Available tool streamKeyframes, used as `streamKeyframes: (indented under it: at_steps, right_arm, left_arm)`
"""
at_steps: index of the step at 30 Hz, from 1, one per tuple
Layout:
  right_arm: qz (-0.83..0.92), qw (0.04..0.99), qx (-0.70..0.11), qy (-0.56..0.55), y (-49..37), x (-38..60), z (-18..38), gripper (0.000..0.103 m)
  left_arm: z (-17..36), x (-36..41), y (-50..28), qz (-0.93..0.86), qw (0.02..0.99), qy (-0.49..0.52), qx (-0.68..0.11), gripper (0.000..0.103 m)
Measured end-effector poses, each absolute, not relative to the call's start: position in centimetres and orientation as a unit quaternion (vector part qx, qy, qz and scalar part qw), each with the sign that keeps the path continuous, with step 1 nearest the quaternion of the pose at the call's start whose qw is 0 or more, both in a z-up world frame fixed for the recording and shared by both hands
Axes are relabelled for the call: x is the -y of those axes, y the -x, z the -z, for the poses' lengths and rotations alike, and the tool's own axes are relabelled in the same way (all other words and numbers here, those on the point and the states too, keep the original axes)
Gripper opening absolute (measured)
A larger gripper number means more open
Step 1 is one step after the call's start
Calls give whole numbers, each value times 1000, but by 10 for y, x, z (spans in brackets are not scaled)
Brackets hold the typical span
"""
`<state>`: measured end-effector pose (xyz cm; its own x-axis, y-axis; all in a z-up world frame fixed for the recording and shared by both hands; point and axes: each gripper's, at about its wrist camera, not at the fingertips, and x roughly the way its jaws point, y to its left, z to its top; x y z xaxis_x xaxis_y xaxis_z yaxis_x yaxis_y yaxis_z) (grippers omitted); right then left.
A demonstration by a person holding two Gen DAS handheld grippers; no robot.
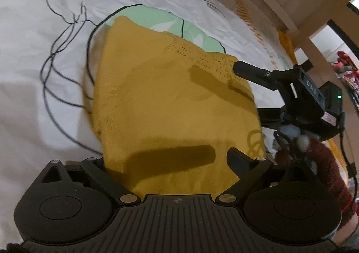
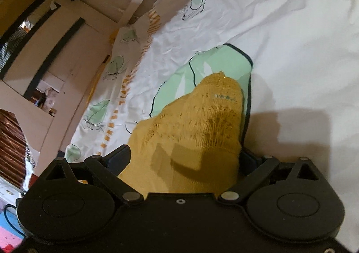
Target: Fold small clothes
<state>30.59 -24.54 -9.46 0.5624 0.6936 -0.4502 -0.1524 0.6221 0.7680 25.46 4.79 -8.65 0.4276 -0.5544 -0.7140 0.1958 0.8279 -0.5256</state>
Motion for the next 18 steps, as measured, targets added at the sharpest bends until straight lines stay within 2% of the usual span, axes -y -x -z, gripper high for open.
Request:
streamKeyframes:
  at_steps: [3, 5, 8, 9, 10, 12, 18]
  right_arm:
    - [-271, 810, -386, -349, -310, 242, 94, 103]
    - [-275, 809, -384, -349, -309, 243, 94, 103]
    - [-276, 814, -384, -337, -305, 244, 94, 95]
    - [-271, 818, -386, -328, -304, 244, 93, 87]
    - [-265, 822, -390, -320, -303, 244, 93, 72]
    - [-241, 825, -409, -308, -301, 244, 93, 46]
    - [-222, 816, -420, -330, -277, 252, 85, 42]
  left_arm:
    - [86, -49, -256, 235, 817, 202, -486, 96]
    - [85, -52, -254, 245, 811, 212, -487, 89]
    - [84, -56, -247, 250, 803, 223, -492, 61]
    - [85, -58, -246, 252, 799, 225, -498, 42]
    - [87, -59, -245, 252, 794, 226, -504, 19]
    - [90, -60, -244, 255, 784, 236, -514, 15]
    - [79, -57, -226, 276, 776, 234, -517, 14]
